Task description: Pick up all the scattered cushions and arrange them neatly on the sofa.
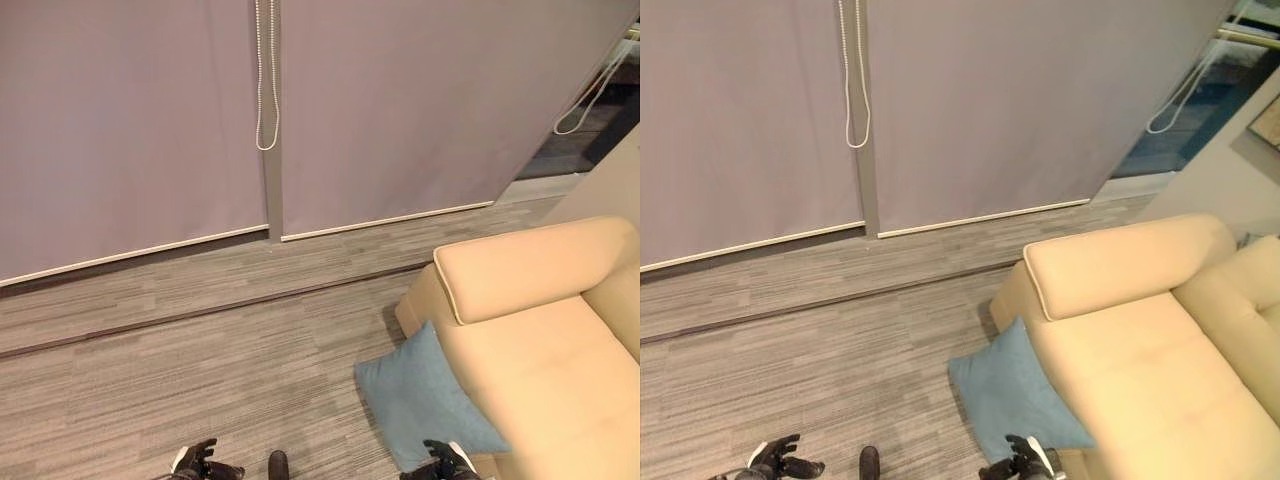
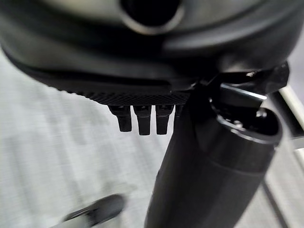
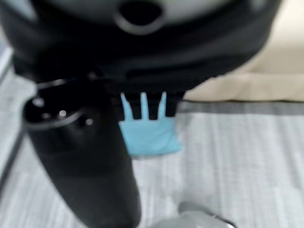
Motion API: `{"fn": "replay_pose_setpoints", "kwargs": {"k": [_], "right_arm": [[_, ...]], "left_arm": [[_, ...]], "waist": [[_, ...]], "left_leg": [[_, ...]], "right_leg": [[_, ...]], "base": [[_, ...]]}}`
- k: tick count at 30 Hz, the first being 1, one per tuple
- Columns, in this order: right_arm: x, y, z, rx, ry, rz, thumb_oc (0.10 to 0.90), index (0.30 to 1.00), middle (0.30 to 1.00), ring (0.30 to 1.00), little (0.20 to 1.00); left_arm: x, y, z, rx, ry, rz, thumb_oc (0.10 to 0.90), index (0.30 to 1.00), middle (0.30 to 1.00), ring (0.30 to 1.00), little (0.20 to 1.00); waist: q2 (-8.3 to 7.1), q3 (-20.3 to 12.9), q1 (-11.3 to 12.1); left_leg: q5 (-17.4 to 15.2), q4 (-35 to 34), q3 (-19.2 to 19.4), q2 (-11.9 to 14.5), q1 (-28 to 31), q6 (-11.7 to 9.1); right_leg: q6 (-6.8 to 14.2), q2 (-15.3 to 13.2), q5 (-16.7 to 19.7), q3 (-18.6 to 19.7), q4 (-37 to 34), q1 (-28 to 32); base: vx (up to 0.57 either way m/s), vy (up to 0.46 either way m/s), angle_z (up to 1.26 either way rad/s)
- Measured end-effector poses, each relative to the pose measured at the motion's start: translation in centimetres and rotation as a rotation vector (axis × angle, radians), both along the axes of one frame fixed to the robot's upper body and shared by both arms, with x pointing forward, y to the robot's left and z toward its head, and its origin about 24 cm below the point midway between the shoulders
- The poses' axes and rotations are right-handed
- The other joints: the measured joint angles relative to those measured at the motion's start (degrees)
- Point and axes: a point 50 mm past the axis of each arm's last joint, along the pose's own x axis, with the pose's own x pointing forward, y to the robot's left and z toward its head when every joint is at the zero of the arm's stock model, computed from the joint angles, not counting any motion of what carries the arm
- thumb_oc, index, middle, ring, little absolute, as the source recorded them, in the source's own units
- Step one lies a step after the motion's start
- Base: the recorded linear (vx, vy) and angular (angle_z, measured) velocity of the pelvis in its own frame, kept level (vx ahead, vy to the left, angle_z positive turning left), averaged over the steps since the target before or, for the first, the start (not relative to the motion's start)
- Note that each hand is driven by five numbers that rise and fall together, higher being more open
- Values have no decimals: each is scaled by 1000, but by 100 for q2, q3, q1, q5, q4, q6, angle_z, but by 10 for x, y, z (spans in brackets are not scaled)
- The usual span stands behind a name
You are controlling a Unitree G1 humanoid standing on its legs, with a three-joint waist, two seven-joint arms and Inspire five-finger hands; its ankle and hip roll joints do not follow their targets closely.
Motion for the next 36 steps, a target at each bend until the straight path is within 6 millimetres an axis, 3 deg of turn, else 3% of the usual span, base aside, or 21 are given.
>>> {"fn": "replay_pose_setpoints", "kwargs": {"k": [1, 4, 7, 8, 9, 11, 13, 14, 15, 16, 18, 20, 22, 24, 25, 26, 27, 29, 30, 33, 36], "right_arm": [[3, 2, 1, 4, -14, 7, 800, 900, 900, 900, 900], [26, 15, 8, 32, -83, 41, 800, 900, 900, 900, 900], [7, 11, 2, 26, -31, 13, 800, 900, 900, 900, 900], [5, 11, 1, 25, -26, 12, 800, 900, 900, 900, 900], [-3, 1, 0, 5, -9, -5, 800, 900, 900, 900, 900], [-13, -11, -1, -24, 17, -14, 800, 900, 900, 900, 900], [-18, -19, -1, -37, 24, -39, 800, 900, 900, 900, 900], [-24, -24, -1, -51, 41, -42, 800, 900, 900, 900, 900], [-24, -29, 1, -67, 39, -40, 800, 900, 900, 900, 900], [-17, -36, 4, -93, 28, -17, 800, 900, 900, 900, 900], [-20, -41, 3, -116, 64, -13, 800, 900, 900, 900, 900], [-7, -45, 7, -135, 42, -14, 800, 900, 900, 900, 900], [-19, -49, 5, -150, 65, -34, 800, 900, 900, 900, 900], [-30, -40, 0, -124, 94, -40, 800, 900, 900, 900, 900], [-28, -32, -2, -102, 88, -36, 800, 900, 900, 900, 900], [-22, -21, -3, -73, 71, -19, 800, 900, 900, 900, 900], [-21, -17, -3, -65, 64, -16, 800, 900, 900, 900, 900], [-12, -22, 0, -103, 53, 26, 800, 900, 900, 900, 900], [-16, -29, 0, -134, 76, 56, 800, 900, 900, 900, 900], [-20, -30, 0, -134, 82, 53, 800, 900, 900, 900, 900], [-9, -20, 1, -107, 33, 74, 800, 900, 900, 900, 900]], "left_arm": [[1, 2, 1, 3, -3, 1, 800, 900, 900, 900, 900], [-25, 7, -5, 12, 73, 34, 800, 900, 900, 900, 900], [-31, 9, -6, 11, 78, 56, 800, 900, 900, 900, 900], [-38, 12, -7, 14, 94, 75, 800, 900, 900, 900, 900], [-39, 5, -9, -6, 100, 67, 800, 900, 900, 900, 900], [-43, 0, -12, -18, 114, 63, 800, 900, 900, 900, 900], [-41, -4, -13, -11, 134, 5, 800, 900, 900, 900, 900], [-36, -8, -13, -19, 121, 1, 800, 900, 900, 900, 900], [-31, -14, -13, -40, 88, 30, 800, 900, 900, 900, 900], [-23, -22, -13, -56, 67, -9, 800, 900, 900, 900, 900], [-8, -32, -12, -74, 44, -36, 800, 900, 900, 900, 900], [-3, -37, -12, -83, 31, -51, 800, 900, 900, 900, 900], [0, -36, -11, -87, 26, -39, 800, 900, 900, 900, 900], [-2, -38, -13, -89, 48, -38, 800, 900, 900, 900, 900], [-9, -36, -15, -84, 70, -32, 800, 900, 900, 900, 900], [-9, -29, -13, -65, 68, -29, 800, 900, 900, 900, 900], [-5, -24, -11, -53, 57, -31, 800, 900, 900, 900, 900], [-1, -16, -7, -28, 44, -35, 800, 900, 900, 900, 900], [0, -12, -5, -15, 42, -42, 800, 900, 900, 900, 900], [-1, 1, -1, 10, 22, -26, 800, 900, 900, 900, 900], [-29, 9, -6, 21, 90, 6, 800, 900, 900, 900, 900]], "waist": [[33, 21, -8], [105, 70, 101], [13, 10, 36], [-60, -39, 13], [0, -96, -66], [94, -138, -46], [7, -201, -119], [2, -210, -86], [22, -210, -73], [80, -233, 67], [66, -169, -134], [82, 25, -19], [146, 113, -110], [273, 176, -247], [395, 132, -215], [436, 130, -200], [417, 133, -222], [387, 149, 71], [377, 147, 177], [326, 141, 257], [181, 53, 386]], "left_leg": [[-59, 2, 76, 26, 67, 32], [-423, -17, 1001, 158, 453, -142], [-527, 8, 1277, 176, 640, -274], [-564, 42, 1293, 157, 669, -331], [-582, 163, 1156, 317, 674, -421], [-640, 516, 860, 608, 645, -508], [-699, 1491, 659, 794, 321, -616], [-771, 2706, 429, 973, -112, -825], [-836, 3697, -273, 994, -715, -1294], [-1051, 2843, -1120, 607, -778, -1383], [-758, 778, -1879, 367, -771, -1372], [-454, 377, -2966, 23, -940, -1332], [-546, 975, -2371, -58, -798, -704], [-34, 404, -1752, -89, -250, -319], [-75, 241, -1436, -79, -56, -196], [-136, 231, -1165, -187, -43, -121], [-102, 235, -1082, -290, -33, -74], [-132, 145, -662, -354, 104, -34], [-145, 117, -635, -375, 176, -54], [-236, 60, -535, -327, 234, -83], [-287, 68, -303, -456, 213, -145]], "right_leg": [[46, -59, 37, -80, -39, -71], [-62, -944, 195, -2034, -1058, -214], [-70, -923, 621, -2251, -1412, -221], [-143, -782, 709, -2133, -1607, -137], [-553, -460, 1024, -2063, -2072, 149], [-702, -78, 1115, -1966, -2650, 506], [-812, 163, 1217, -1641, -3450, 981], [-1077, 310, 1308, -1427, -3674, 1139], [-1217, 393, 1318, -1178, -3634, 1165], [-1229, 403, 1337, -817, -3633, 1005], [-1122, 571, 1271, -482, -3635, 1056], [-1085, 751, 1244, 129, -3635, 1050], [-1185, 745, 1196, 349, -3631, 1205], [-946, 564, 991, 484, -3038, 1121], [-844, 535, 916, 454, -2553, 869], [-491, 352, 626, 363, -1929, 521], [-274, 134, 469, 173, -1684, 361], [-190, -405, 372, -924, -1398, 169], [-176, -488, 380, -1215, -1438, 176], [-179, -312, 343, -1488, -1384, 162], [-251, -164, 317, -1882, -1389, 116]], "base": [[172, 68, -74], [146, 37, -142], [108, -40, -66], [98, -82, -21], [154, -152, -10], [126, -190, -26], [59, -88, -30], [56, -3, -54], [111, 47, -141], [137, 106, -136], [142, 182, -117], [141, 280, -168], [170, 425, -131], [100, 397, -107], [35, 262, -157], [17, 227, -118], [14, 175, -80], [11, 66, -77], [1, 90, -54], [-2, 53, -14], [12, -25, -52]]}}
